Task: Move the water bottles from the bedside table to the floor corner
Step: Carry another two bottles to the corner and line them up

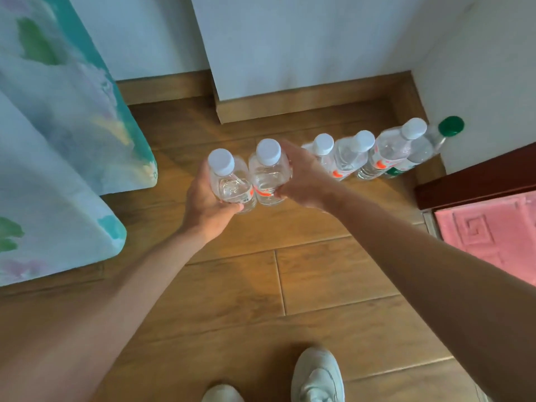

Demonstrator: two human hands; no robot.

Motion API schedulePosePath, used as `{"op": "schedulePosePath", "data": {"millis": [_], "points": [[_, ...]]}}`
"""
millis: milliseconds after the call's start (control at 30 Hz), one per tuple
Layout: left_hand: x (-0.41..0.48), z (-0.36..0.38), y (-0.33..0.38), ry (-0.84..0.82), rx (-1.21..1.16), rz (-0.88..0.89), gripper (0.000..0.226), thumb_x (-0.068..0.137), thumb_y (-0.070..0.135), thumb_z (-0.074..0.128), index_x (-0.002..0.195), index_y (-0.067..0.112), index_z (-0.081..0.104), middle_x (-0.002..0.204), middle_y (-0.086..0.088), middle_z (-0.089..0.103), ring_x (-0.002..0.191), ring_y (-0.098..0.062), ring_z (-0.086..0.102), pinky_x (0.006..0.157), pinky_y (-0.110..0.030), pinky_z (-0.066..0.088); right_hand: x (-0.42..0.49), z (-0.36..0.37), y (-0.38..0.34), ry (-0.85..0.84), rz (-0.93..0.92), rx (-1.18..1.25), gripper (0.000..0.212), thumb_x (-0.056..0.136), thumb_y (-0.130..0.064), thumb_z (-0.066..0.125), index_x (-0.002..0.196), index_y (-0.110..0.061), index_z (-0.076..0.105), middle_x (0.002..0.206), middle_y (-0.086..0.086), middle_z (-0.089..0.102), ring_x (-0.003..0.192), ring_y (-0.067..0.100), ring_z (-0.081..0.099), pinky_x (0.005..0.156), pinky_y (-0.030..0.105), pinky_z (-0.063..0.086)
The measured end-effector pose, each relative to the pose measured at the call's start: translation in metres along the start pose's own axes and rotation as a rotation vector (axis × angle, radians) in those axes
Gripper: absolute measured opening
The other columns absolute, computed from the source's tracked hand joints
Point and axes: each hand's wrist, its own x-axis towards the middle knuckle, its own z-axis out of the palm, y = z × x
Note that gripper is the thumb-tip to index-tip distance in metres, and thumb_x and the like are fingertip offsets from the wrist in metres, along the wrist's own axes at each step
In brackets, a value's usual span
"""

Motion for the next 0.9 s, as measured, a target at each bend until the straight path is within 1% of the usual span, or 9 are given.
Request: {"op": "schedulePosePath", "data": {"millis": [67,167,233,300,433,567,733,833,900], "points": [[0.014,0.006,-0.010,-0.002,0.014,0.016,0.074,0.058,-0.003,0.086,0.117,0.020,0.050,0.101,0.012,0.059,0.094,-0.006,0.058,0.068,0.002,0.040,0.011,0.005,0.008,0.046,-0.008,0.002,0.083,0.072,0.008,0.066,0.143,-0.025,0.040,0.136,0.004,0.050,0.116,0.022,0.051,0.062,0.015,0.047],[0.026,0.013,-0.023,-0.008,0.011,0.036,0.073,0.060,-0.004,0.086,0.118,0.021,0.049,0.099,0.015,0.057,0.092,-0.003,0.058,0.066,0.003,0.040,0.023,0.014,0.019,0.084,-0.006,0.063,0.076,0.072,0.012,0.061,0.138,-0.024,0.045,0.123,0.006,0.056,0.087,0.013,0.056,0.057,0.020,0.049],[0.030,0.017,-0.030,-0.003,0.003,0.039,0.074,0.061,-0.004,0.085,0.119,0.023,0.047,0.099,0.018,0.055,0.092,0.000,0.057,0.065,0.004,0.039,0.030,0.021,0.025,0.097,0.008,0.099,0.077,0.073,0.012,0.061,0.138,-0.025,0.045,0.123,0.006,0.055,0.081,0.006,0.054,0.053,0.019,0.050],[0.034,0.022,-0.034,0.011,-0.001,0.035,0.074,0.061,-0.004,0.084,0.117,0.026,0.046,0.098,0.019,0.054,0.090,0.003,0.056,0.065,0.005,0.037,0.035,0.025,0.030,0.118,0.018,0.125,0.077,0.072,0.011,0.059,0.138,-0.026,0.045,0.123,0.007,0.055,0.080,0.005,0.054,0.050,0.016,0.049],[0.043,0.029,-0.040,0.042,-0.012,0.058,0.071,0.059,-0.005,0.084,0.114,0.022,0.048,0.099,0.014,0.057,0.091,-0.004,0.057,0.067,0.004,0.038,0.039,0.028,0.034,0.151,0.020,0.168,0.074,0.073,0.010,0.055,0.136,-0.027,0.046,0.124,0.005,0.054,0.083,0.008,0.055,0.054,0.024,0.052],[0.050,0.031,-0.041,0.049,-0.036,0.088,0.072,0.058,-0.006,0.083,0.113,0.025,0.048,0.100,0.013,0.058,0.093,-0.004,0.057,0.070,0.001,0.040,0.047,0.029,0.035,0.186,0.009,0.161,0.073,0.071,0.010,0.053,0.135,-0.025,0.045,0.128,0.006,0.053,0.087,0.013,0.058,0.050,0.020,0.050],[0.051,0.030,-0.045,0.041,-0.031,0.092,0.073,0.059,-0.004,0.084,0.114,0.026,0.046,0.101,0.013,0.057,0.093,0.002,0.055,0.071,-0.004,0.038,0.055,0.032,0.038,0.187,0.004,0.150,0.078,0.069,0.010,0.054,0.137,-0.027,0.044,0.131,0.006,0.053,0.095,0.018,0.060,0.060,0.026,0.056],[0.051,0.028,-0.047,0.033,-0.017,0.091,0.073,0.059,-0.005,0.084,0.113,0.026,0.047,0.098,0.017,0.055,0.089,0.008,0.053,0.066,0.002,0.038,0.055,0.036,0.038,0.167,0.010,0.153,0.080,0.069,0.009,0.052,0.139,-0.027,0.043,0.135,0.005,0.051,0.096,0.016,0.060,0.057,0.021,0.055],[0.050,0.027,-0.049,0.030,-0.013,0.095,0.073,0.060,-0.006,0.083,0.113,0.027,0.045,0.097,0.018,0.054,0.090,0.006,0.053,0.065,0.004,0.038,0.055,0.038,0.039,0.162,0.008,0.154,0.079,0.068,0.008,0.051,0.140,-0.026,0.043,0.135,0.006,0.051,0.098,0.018,0.060,0.053,0.018,0.053]]}}
